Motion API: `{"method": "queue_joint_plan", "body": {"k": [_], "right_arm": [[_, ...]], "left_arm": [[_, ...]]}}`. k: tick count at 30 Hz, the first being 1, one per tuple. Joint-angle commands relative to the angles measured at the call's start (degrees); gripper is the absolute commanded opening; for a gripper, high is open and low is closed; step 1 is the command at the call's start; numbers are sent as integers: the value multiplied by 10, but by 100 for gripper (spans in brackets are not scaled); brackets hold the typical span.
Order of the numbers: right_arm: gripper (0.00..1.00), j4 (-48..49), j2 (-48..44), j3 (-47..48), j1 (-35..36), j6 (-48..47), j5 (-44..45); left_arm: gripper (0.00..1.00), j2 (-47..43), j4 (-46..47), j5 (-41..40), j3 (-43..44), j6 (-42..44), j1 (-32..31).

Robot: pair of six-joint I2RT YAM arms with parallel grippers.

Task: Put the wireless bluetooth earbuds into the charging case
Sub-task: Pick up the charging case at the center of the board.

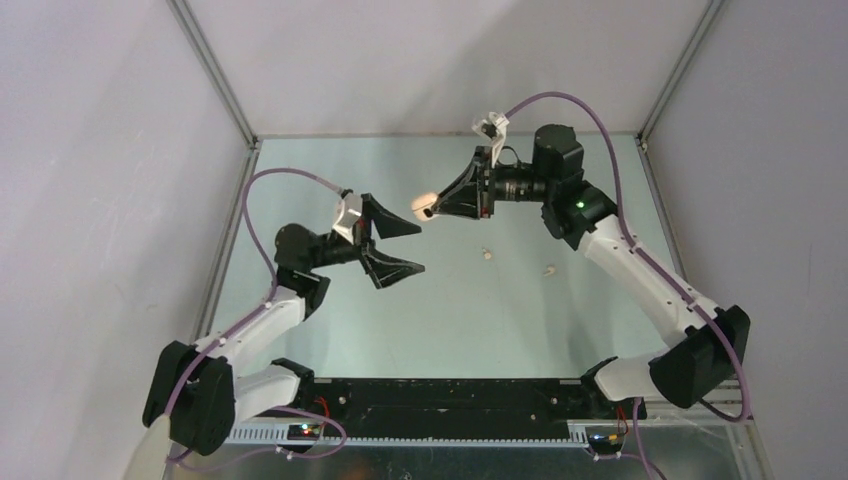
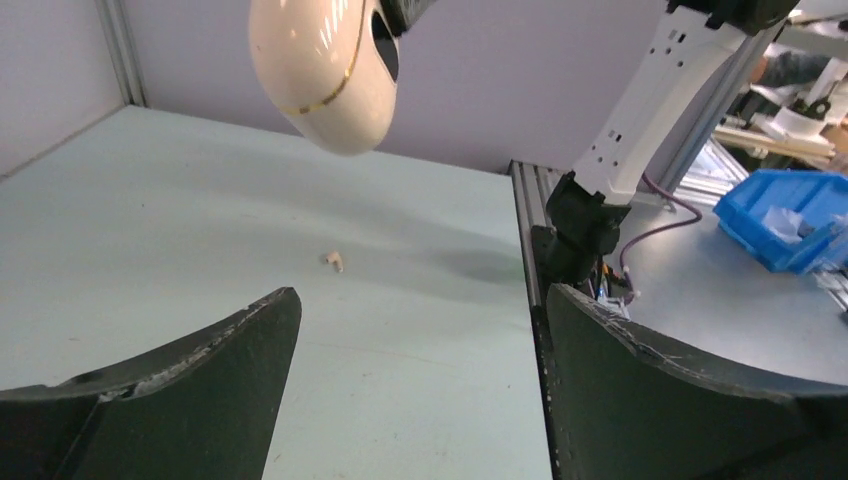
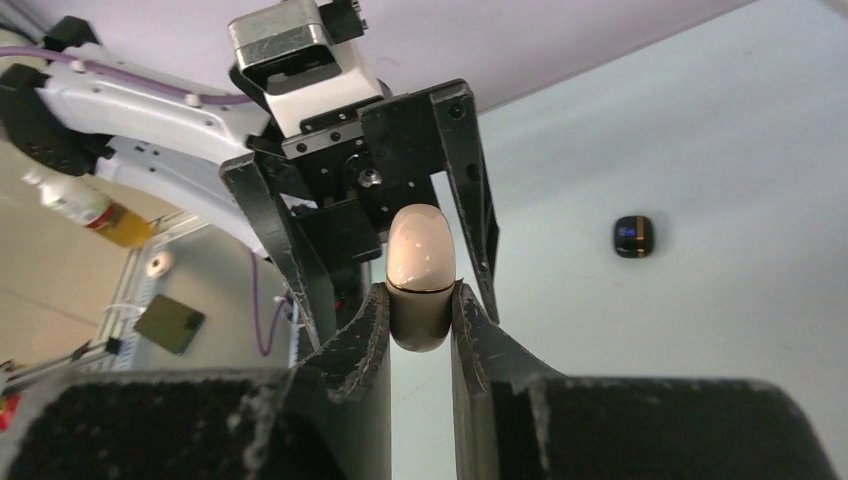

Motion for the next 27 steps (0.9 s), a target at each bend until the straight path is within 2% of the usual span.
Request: {"method": "queue_joint_plan", "body": {"k": [1,7,13,15,19,21,24,26,27], "right_arm": [[0,71,20,13,22,71,-49],[0,90,29,-5,36,70,-50],[0,95,35,-16,44,63,-43],[0,96,39,-18,45,61,-42],[0,94,43,-21,49,52,-41],[0,88,45,-21,51,43,-39],[0,80,46,-21,53,31,-35],[0,78,47,-20,52,27,-34],[0,77,48,-20,53,26,-34]], "left_arm": [[99,8,280,-51,-51,-138,-5],[99,14,284,-104,-61,-160,-13],[97,22,303,-123,-74,-162,-19],[92,23,304,-123,-71,-167,-20],[72,20,302,-117,-62,-177,-20],[66,18,302,-110,-58,-180,-20],[62,14,303,-100,-54,-187,-20],[53,13,303,-96,-50,-190,-20],[42,12,303,-94,-49,-191,-20]]}}
